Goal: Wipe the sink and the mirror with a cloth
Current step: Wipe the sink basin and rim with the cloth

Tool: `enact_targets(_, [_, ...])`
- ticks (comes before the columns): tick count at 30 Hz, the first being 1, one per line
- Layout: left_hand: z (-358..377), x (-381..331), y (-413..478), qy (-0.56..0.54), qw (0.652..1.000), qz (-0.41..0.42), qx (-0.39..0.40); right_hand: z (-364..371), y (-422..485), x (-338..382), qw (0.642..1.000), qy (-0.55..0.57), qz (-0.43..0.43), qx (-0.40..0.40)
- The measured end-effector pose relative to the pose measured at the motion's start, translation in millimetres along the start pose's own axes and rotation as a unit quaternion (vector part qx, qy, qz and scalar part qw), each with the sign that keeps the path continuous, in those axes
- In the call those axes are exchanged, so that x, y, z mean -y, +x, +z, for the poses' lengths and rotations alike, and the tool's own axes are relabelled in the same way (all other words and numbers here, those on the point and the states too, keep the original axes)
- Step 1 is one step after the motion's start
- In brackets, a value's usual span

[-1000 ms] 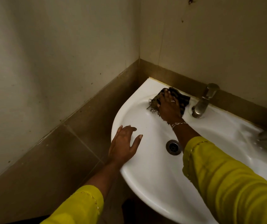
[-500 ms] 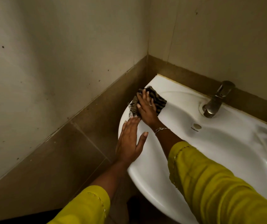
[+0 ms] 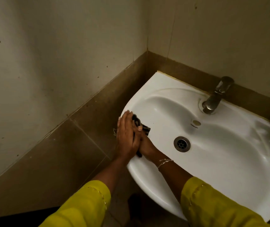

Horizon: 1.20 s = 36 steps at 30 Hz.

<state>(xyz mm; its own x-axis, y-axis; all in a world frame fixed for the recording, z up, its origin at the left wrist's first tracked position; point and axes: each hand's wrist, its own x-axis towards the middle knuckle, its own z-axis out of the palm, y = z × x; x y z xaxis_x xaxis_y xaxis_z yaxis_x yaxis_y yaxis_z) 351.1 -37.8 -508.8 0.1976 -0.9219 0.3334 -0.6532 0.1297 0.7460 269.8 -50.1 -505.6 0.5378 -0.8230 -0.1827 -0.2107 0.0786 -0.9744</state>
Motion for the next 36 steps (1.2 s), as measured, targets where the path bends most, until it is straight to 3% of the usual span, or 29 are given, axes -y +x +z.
enact_targets(2, [1, 0, 0, 0.009, 1.000, 0.010, -0.004, 0, 3, 4, 0.999, -0.044, -0.024, -0.010])
enact_targets(5, [0, 0, 2, 0.019, 1.000, 0.016, -0.011, 0, 30, -6, 0.977, -0.211, -0.037, -0.014])
enact_targets(9, [0, -1, 1, 0.010, 1.000, 0.008, -0.009, -2, 65, -9, 0.950, -0.300, 0.042, -0.079])
enact_targets(11, [0, 1, 1, 0.010, 1.000, 0.005, -0.012, 1, 67, -6, 0.946, -0.308, 0.046, -0.094])
enact_targets(14, [1, 1, 2, 0.017, 1.000, 0.009, -0.006, 5, 55, -7, 0.950, -0.300, 0.062, -0.055])
enact_targets(17, [0, 0, 1, 0.009, 1.000, 0.004, -0.006, 11, 29, -7, 0.977, -0.188, 0.102, -0.008])
enact_targets(20, [-1, 0, 1, 0.014, 1.000, 0.013, -0.001, 8, -2, 3, 0.980, -0.149, 0.134, 0.015])
enact_targets(36, [-5, -5, -3, 0.086, 0.993, 0.062, 0.053, 2, -90, 4, 0.933, -0.284, 0.166, 0.145])
